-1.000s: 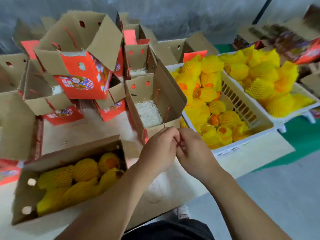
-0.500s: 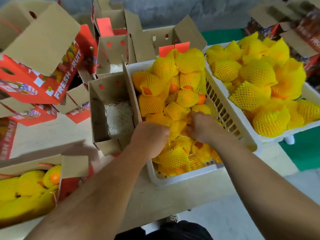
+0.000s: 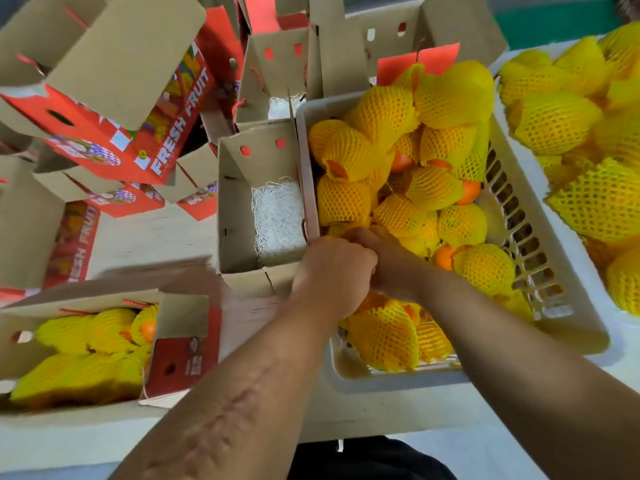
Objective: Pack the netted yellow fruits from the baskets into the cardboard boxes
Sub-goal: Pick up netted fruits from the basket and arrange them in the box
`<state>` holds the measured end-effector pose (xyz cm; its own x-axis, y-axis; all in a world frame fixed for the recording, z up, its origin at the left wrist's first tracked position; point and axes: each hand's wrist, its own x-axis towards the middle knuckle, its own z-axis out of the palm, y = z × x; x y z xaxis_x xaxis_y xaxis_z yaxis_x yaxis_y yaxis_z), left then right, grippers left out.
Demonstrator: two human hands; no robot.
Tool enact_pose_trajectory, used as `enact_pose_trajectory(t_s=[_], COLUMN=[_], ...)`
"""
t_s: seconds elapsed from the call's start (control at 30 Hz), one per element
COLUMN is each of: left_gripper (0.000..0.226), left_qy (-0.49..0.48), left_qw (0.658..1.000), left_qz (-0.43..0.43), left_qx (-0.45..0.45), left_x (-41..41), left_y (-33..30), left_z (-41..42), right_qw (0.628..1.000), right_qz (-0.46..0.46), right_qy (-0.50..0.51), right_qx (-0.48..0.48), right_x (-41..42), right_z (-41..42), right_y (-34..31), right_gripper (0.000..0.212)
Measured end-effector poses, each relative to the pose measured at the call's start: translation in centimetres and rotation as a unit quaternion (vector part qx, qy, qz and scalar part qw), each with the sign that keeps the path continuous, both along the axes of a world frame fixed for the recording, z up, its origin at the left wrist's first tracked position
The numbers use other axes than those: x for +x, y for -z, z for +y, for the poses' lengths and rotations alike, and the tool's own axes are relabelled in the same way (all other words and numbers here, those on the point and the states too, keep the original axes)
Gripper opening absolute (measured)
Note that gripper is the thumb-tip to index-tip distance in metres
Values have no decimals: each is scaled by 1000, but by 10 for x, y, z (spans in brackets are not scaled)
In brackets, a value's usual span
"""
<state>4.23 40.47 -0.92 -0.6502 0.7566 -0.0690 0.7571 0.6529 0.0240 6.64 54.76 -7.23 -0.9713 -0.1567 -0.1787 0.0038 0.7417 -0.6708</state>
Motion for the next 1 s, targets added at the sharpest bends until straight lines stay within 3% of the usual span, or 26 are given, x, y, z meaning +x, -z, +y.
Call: enact_pose_trajectory(t_s=[0.1,0.2,0.33,0.4,0.53,0.67,0.7,0.77,0.83,0.9,1.0], left_gripper=[16,15,13,11,63,78,76,69,62,56,45], left_qy=[-34,-39,-40,-51,-59,-41,-32,-13,-12,-22,-43], left_qw=[997,996,994,992,989,998,998,998,998,999,995], left_qz=[-19,-34,-54,-59,-73,-50,-40,-28,-30,-32,-39], left_qx=[64,75,82,98,114,5,-23,-58,-50,1,78], left_x=[0,0,0,-1,-2,-5,-6,-8,-9,-7,-4], left_y=[-1,-1,-2,0,2,8,10,13,14,14,11], left_z=[-2,-2,-1,-2,-5,-1,0,2,1,-1,-4], right_qw=[999,994,992,995,981,929,935,968,978,987,991], right_qz=[45,56,81,65,-59,-141,-162,-204,-205,-158,-108], right_qy=[9,-19,21,65,125,199,181,76,23,30,33], right_qx=[-2,96,92,37,-138,-278,-257,-121,-26,-31,-65], right_x=[0,2,1,4,13,10,10,11,13,13,12], right_z=[-5,-12,-6,7,43,55,53,47,37,31,36], right_y=[-1,2,-11,-20,-35,-31,-29,-22,-16,-16,-21], right_gripper=[62,71,56,52,54,44,51,80,99,96,75])
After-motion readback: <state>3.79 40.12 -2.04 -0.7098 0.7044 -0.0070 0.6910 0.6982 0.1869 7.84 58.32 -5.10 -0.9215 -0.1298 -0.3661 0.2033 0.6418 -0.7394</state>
